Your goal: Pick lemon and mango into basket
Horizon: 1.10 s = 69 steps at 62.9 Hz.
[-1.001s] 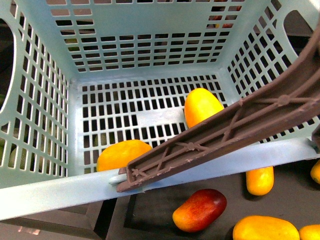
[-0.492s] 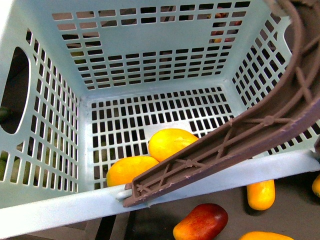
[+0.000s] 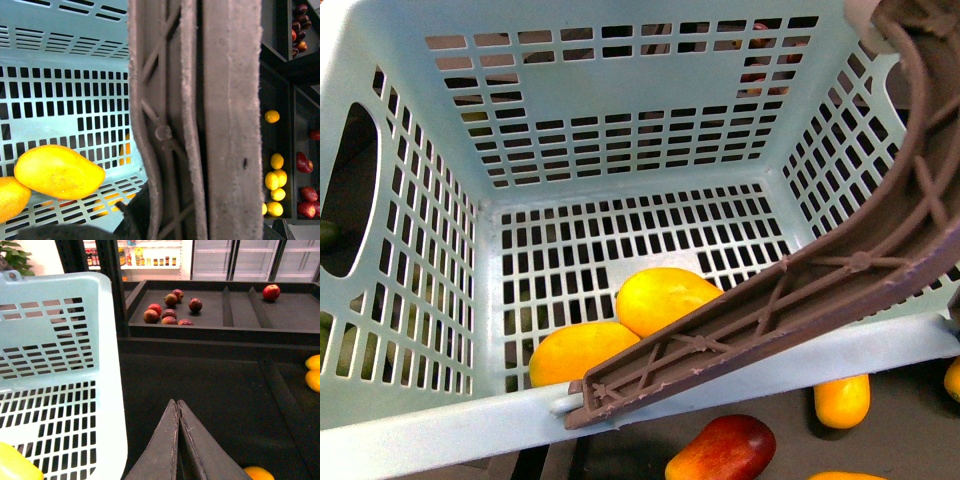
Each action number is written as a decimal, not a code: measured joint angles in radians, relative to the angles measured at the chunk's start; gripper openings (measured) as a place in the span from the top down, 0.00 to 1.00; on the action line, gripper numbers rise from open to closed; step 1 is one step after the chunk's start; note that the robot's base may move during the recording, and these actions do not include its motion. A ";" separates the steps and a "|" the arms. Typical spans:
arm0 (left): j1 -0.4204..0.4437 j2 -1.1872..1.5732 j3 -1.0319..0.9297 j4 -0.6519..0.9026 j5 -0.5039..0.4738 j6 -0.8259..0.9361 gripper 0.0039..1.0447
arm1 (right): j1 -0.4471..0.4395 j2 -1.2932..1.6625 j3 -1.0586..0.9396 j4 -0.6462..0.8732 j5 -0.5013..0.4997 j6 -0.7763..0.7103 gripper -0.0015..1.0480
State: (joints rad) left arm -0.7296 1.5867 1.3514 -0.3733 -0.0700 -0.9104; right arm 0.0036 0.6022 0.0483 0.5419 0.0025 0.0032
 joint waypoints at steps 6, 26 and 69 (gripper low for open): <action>0.000 0.000 0.000 0.000 0.000 0.001 0.87 | 0.000 -0.028 -0.031 0.018 0.000 0.000 0.98; 0.000 0.000 0.000 0.000 0.000 0.001 0.87 | 0.000 -0.183 -0.031 -0.126 -0.002 0.000 0.98; 0.000 0.000 0.000 0.000 0.000 0.001 0.87 | 0.000 -0.409 -0.031 -0.348 -0.002 0.000 0.98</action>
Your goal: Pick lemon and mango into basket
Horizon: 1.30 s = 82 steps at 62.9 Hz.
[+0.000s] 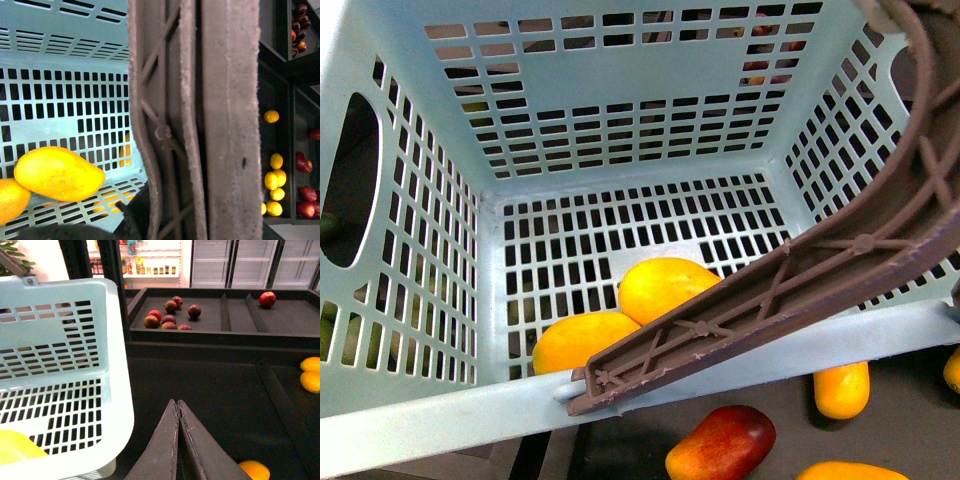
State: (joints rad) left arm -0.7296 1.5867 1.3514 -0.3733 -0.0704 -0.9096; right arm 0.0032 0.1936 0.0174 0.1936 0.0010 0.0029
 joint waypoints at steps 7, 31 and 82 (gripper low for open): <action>0.000 0.000 0.000 0.000 0.000 0.000 0.87 | 0.000 -0.072 0.000 -0.092 0.000 0.000 0.98; 0.000 0.000 0.000 0.000 0.001 0.000 0.87 | 0.000 -0.187 0.000 -0.192 0.001 0.000 0.89; -0.013 0.000 0.000 0.000 0.024 -0.014 0.87 | 0.000 -0.188 0.000 -0.194 0.002 0.000 0.08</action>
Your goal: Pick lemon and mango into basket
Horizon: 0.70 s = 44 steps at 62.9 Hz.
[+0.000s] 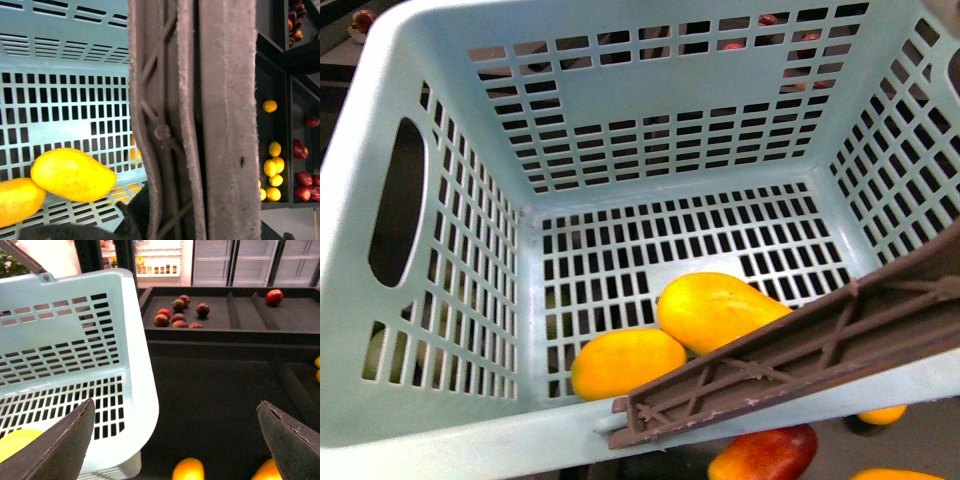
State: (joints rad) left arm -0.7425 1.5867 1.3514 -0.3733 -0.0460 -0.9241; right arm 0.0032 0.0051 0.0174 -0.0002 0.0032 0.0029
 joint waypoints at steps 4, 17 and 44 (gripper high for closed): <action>0.000 0.000 0.000 0.000 -0.007 0.002 0.87 | 0.000 0.000 0.000 0.000 0.000 0.000 0.08; 0.009 0.000 0.000 0.000 -0.026 0.008 0.87 | 0.000 -0.002 0.000 0.000 -0.001 0.000 0.08; 0.010 0.000 0.000 0.000 -0.019 0.014 0.87 | 0.000 -0.001 0.000 -0.001 -0.001 0.000 0.08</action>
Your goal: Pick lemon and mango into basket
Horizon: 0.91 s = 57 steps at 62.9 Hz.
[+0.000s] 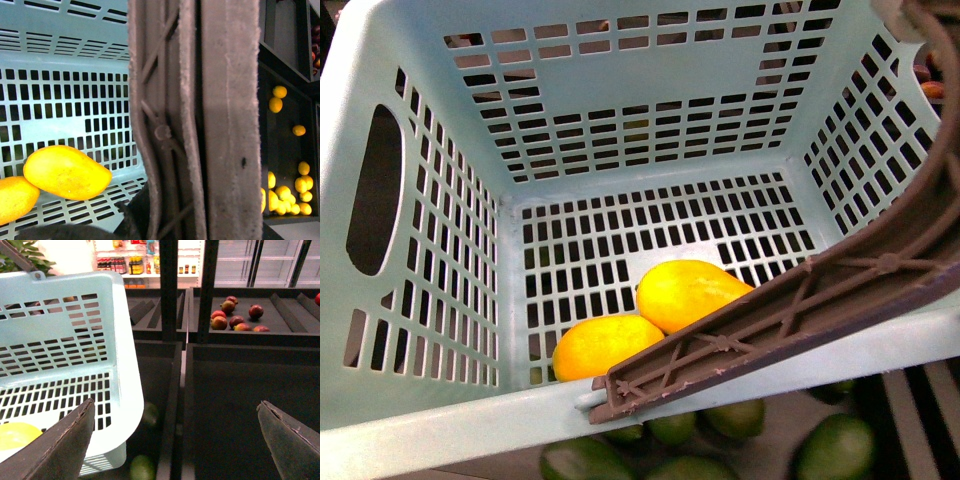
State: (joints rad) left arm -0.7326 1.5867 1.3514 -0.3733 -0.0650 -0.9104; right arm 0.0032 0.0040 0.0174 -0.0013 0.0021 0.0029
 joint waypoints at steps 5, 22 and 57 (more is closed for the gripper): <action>0.000 0.000 0.000 0.000 0.006 -0.002 0.87 | 0.000 0.001 0.000 -0.001 0.000 0.000 0.08; 0.002 0.000 0.000 0.000 -0.011 0.002 0.87 | 0.000 -0.001 0.000 0.000 0.000 0.000 0.08; 0.018 -0.002 0.000 -0.001 -0.037 0.010 0.87 | -0.003 0.000 0.000 0.000 -0.006 0.000 0.08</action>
State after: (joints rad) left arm -0.7147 1.5845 1.3514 -0.3740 -0.1024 -0.9001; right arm 0.0006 0.0044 0.0170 -0.0013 -0.0044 0.0025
